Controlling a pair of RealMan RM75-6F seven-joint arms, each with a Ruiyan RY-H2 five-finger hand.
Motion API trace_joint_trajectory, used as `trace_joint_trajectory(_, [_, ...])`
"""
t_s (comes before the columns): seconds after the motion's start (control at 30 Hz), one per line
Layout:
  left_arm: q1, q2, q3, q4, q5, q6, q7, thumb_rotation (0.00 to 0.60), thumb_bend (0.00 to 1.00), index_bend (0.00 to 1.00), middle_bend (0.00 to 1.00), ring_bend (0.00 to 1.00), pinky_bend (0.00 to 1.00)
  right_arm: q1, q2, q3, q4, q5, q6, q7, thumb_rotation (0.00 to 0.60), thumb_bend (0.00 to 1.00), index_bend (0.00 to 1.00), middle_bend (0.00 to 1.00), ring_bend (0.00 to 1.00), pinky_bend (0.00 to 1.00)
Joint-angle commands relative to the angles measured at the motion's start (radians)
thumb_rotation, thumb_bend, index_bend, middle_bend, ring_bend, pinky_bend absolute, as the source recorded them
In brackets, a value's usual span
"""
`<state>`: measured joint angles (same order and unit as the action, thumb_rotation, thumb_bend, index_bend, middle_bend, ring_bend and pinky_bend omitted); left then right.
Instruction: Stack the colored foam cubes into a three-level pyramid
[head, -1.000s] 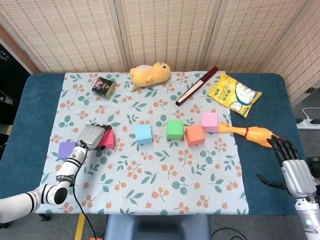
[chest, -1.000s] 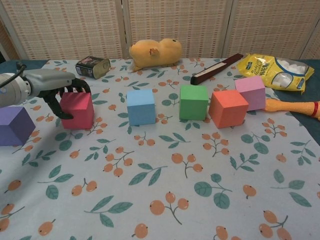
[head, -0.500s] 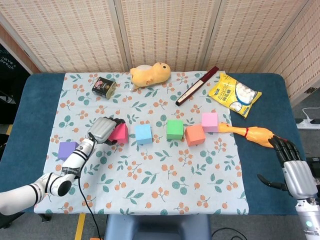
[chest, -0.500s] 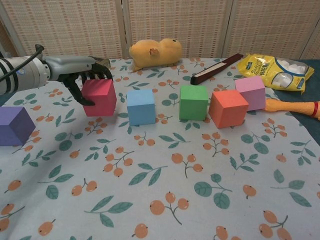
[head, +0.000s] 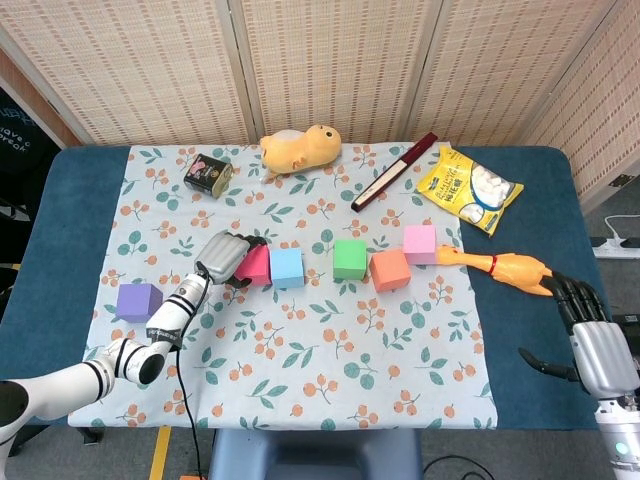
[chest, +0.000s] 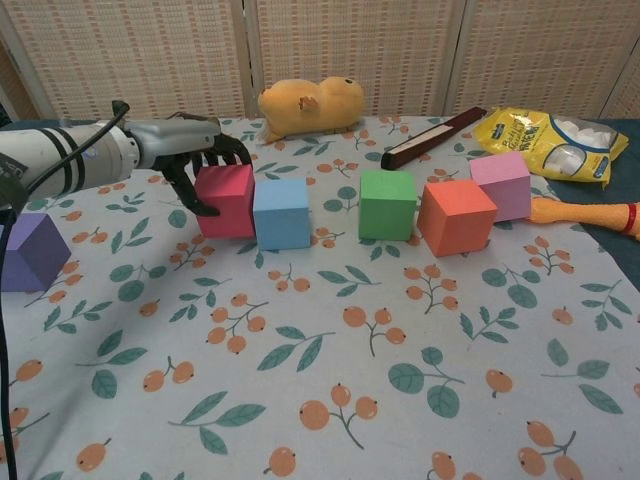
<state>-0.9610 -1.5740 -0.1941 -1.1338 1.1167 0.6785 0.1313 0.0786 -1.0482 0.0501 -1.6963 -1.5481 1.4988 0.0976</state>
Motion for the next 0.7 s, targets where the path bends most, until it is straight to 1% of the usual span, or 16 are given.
trace_joint_trajectory(0.03, [-0.002, -0.003, 0.004, 0.005, 0.004, -0.002, 0.002, 0.600, 0.28, 0.27, 0.32, 0.37, 0.35, 0.000, -0.001, 0.001, 0.000, 0.002, -0.001, 0.000, 0.490, 0.00, 0.00, 0.00, 0.00, 0.00])
trace_joint_trajectory(0.23, [0.000, -0.011, 0.013, 0.016, 0.018, 0.010, 0.008, 0.600, 0.28, 0.26, 0.32, 0.36, 0.34, -0.001, -0.004, 0.001, 0.001, 0.004, -0.001, -0.002, 0.490, 0.00, 0.00, 0.00, 0.00, 0.00])
trace_joint_trajectory(0.7, [-0.019, -0.051, 0.014, 0.073, 0.028, -0.016, -0.011, 0.600, 0.28, 0.25, 0.31, 0.35, 0.33, -0.005, -0.003, 0.003, -0.006, 0.015, -0.005, -0.012, 0.490, 0.00, 0.00, 0.00, 0.00, 0.00])
